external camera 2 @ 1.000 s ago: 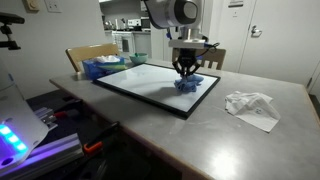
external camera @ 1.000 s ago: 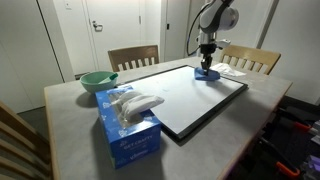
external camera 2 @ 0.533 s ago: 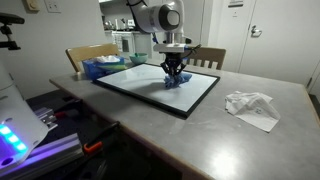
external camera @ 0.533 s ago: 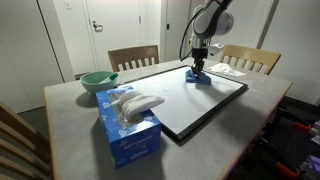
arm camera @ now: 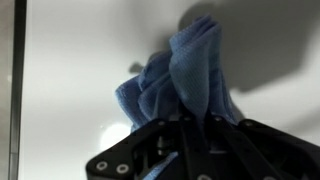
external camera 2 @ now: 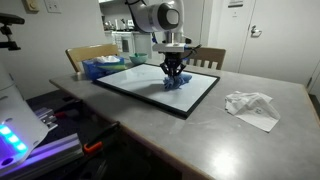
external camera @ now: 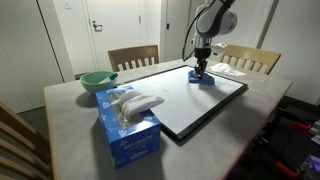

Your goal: Use the blue towel to wipe the whiteboard on the table

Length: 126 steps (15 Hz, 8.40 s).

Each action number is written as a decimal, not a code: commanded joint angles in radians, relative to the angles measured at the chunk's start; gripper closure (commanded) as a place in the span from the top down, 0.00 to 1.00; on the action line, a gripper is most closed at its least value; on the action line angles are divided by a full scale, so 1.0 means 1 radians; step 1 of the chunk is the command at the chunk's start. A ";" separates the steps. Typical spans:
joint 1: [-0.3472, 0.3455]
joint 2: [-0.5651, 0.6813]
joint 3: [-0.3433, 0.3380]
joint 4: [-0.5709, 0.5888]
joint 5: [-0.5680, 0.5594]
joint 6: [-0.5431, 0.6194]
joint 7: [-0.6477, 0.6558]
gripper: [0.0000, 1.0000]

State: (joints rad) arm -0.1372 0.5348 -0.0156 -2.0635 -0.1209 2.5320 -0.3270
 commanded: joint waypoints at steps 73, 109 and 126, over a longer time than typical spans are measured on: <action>0.213 0.469 0.158 0.767 -0.117 -0.436 -0.410 0.02; 0.213 0.396 0.282 0.671 0.045 -0.742 -0.594 0.02; 0.222 0.410 0.219 0.679 0.011 -0.758 -0.623 0.02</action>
State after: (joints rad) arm 0.1056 0.9170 0.1989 -1.3746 -0.1258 1.7481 -0.9211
